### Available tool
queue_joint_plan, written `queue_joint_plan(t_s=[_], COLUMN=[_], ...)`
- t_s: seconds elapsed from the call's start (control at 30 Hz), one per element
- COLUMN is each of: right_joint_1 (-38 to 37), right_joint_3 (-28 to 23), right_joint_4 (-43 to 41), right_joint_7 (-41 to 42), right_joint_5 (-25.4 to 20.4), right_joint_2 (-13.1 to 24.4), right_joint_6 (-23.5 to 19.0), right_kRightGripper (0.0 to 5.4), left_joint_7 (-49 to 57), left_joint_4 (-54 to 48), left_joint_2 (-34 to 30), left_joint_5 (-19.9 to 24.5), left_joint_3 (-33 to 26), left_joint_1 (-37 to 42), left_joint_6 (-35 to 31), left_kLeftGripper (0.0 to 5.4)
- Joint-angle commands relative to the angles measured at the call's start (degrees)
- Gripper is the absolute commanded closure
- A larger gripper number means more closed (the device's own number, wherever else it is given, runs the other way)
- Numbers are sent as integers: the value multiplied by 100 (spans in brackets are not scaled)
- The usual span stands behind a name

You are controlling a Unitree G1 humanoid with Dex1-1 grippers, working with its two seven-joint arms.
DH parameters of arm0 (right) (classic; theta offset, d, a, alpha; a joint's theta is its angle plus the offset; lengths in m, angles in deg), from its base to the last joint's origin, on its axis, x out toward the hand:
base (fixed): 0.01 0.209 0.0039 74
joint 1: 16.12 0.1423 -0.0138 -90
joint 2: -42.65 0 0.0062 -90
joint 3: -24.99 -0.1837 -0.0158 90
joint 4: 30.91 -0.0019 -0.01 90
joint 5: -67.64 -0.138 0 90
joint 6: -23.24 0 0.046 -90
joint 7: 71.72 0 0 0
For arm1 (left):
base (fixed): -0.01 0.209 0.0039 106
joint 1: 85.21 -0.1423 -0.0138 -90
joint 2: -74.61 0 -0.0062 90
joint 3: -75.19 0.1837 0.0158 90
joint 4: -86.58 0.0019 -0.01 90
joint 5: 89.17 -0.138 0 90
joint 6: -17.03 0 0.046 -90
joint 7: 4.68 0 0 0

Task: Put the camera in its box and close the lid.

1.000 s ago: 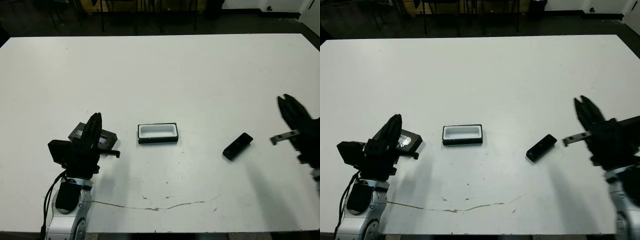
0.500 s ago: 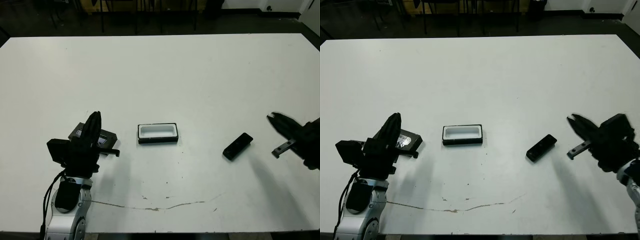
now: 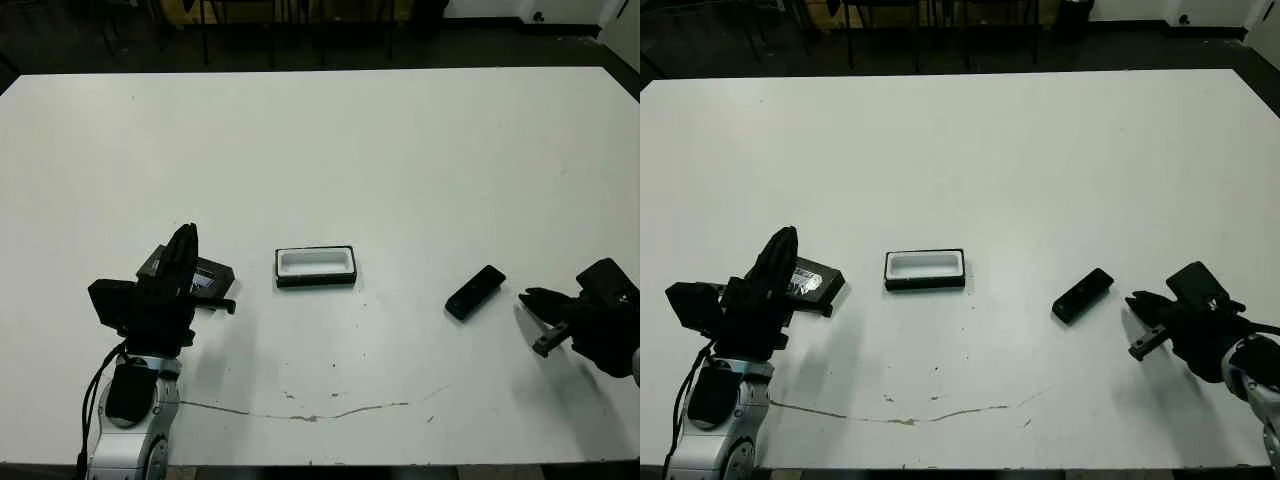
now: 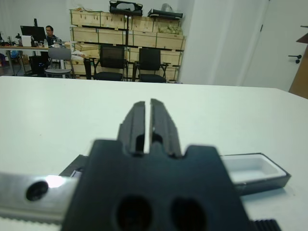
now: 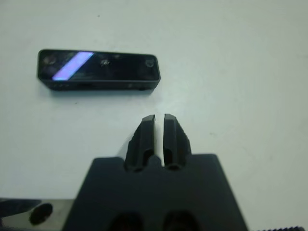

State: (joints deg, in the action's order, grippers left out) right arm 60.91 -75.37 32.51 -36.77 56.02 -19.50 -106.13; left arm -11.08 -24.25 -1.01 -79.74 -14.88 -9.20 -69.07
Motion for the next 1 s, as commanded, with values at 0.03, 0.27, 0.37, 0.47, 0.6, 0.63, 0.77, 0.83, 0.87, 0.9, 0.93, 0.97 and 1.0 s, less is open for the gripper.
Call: queue_joint_plan(t_s=[0.03,0.27,0.37,0.47,0.6,0.63,0.77,0.83,0.87,0.9,0.93,0.97,1.0], right_joint_1=[-68,434,670,932,1199,1257,1424,1502,1556,1600,1635,1668,1698], right_joint_3=[-1,584,694,826,1038,1108,1328,1445,1510,1558,1596,1644,1698], right_joint_4=[-335,414,730,983,1139,1194,1312,1278,1264,1273,1293,1310,1312], right_joint_7=[45,320,525,700,763,791,829,817,812,810,816,833,841], right_joint_5=[-12,127,63,26,117,150,267,331,362,384,395,410,435], right_joint_2=[241,472,453,438,428,439,434,432,432,412,395,392,397], right_joint_6=[-505,-554,-429,-418,-421,-373,-234,-281,-340,-359,-351,-319,-288], right_kRightGripper=[540,540,540,540,540,540,540,540,540,540,540,540,540], left_joint_7=[-8,35,13,11,15,10,30,24,25,18,13,5,-9], left_joint_4=[3,8,35,26,34,35,34,39,38,34,31,35,51], left_joint_2=[-5,-13,-7,25,13,22,10,0,-2,5,15,22,21], left_joint_5=[44,-106,-86,-17,-47,-20,-78,-105,-115,-95,-74,-56,-48], left_joint_3=[4,34,25,22,30,27,35,40,41,41,40,40,40], left_joint_1=[-85,-110,-109,-105,-107,-107,-115,-119,-121,-124,-127,-129,-126], left_joint_6=[-162,-90,-65,-98,-73,-78,-76,-58,-59,-68,-73,-65,-36], left_kLeftGripper=[538,538,538,538,538,538,538,538,538,538,538,538,538])
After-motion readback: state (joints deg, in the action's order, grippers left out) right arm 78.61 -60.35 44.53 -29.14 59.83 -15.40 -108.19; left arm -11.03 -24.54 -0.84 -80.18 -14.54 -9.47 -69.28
